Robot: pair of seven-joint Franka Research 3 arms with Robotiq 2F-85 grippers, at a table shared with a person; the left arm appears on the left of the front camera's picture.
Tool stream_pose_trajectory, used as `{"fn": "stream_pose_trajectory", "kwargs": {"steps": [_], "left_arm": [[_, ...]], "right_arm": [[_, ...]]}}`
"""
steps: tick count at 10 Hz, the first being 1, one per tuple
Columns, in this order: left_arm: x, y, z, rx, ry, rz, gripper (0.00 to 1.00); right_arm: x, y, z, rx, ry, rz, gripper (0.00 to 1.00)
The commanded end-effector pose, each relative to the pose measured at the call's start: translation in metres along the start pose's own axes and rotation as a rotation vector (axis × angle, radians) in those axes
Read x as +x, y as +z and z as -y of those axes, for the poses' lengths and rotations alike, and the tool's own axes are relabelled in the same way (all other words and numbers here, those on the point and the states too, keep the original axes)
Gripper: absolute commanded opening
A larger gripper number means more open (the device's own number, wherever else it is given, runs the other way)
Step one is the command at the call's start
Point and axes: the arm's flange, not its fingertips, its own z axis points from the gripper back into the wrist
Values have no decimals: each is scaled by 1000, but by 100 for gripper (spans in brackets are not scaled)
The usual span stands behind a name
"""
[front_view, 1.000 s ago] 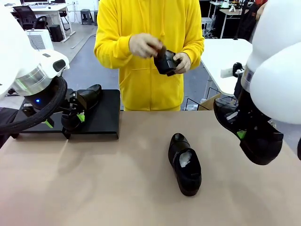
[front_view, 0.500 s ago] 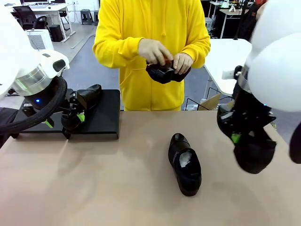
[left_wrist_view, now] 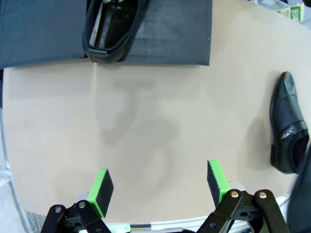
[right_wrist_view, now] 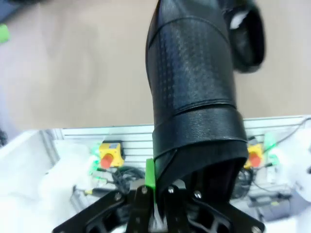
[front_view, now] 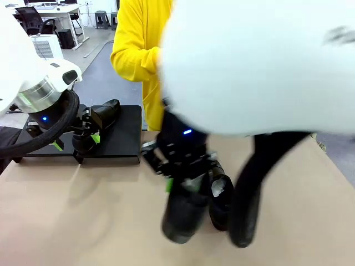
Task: Organize the shoes by placing them on the stand.
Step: Pick up one Shoe and place it in the middle of the table.
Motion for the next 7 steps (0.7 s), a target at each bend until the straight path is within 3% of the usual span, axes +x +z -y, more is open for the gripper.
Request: {"fn": "stream_pose_trajectory", "kwargs": {"steps": [1, 3, 5, 7], "left_arm": [[0, 0, -1, -16, 6, -8, 100], [0, 0, -1, -16, 6, -8, 100], [0, 0, -1, -16, 6, -8, 100], [0, 0, -1, -16, 6, -8, 100]], "right_arm": [[43, -39, -48, -79, -55, 27, 0], [58, -77, -70, -119, -45, 63, 0], [75, -104, -82, -139, 169, -6, 0], [82, -124, -83, -173, 248, 24, 0]]}}
